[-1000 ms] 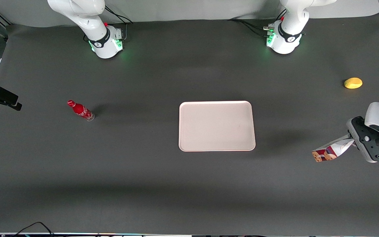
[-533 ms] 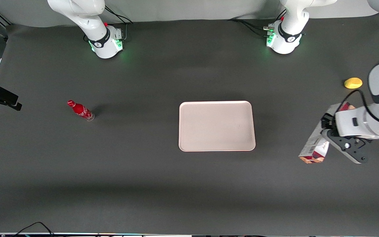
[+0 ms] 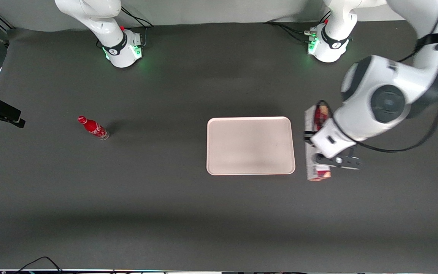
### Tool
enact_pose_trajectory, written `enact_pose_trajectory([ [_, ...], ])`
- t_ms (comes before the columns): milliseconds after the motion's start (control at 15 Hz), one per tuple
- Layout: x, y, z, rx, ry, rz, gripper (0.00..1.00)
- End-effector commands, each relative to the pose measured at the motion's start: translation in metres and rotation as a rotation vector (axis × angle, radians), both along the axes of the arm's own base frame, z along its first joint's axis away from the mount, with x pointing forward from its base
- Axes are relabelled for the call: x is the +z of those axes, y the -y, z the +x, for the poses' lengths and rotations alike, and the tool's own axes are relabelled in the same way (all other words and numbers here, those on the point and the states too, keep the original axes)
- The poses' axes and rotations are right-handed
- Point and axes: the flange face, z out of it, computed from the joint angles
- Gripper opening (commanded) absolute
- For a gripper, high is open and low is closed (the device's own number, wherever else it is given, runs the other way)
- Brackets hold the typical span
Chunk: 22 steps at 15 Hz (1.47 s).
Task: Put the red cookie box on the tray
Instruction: 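Lower the held box onto the white tray with the left gripper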
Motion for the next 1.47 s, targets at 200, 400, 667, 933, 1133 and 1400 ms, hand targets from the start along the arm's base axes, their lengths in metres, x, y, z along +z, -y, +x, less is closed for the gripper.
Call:
enact_pose_trajectory([
  [200,-0.096,0.061,-0.072,0.081,0.071,-0.002,0.0],
  [400,-0.14,0.058,-0.091,0.08,0.099,-0.016,0.0],
  [667,-0.179,0.061,-0.097,0.138,0.102,0.07,0.0],
  [933,-0.214,0.066,-0.1,0.112,0.107,0.085,0.0],
  [1133,-0.219,0.067,-0.1,0.111,0.099,0.082,0.0],
  [1400,-0.225,0.07,-0.099,0.11,0.095,0.07,0.8],
])
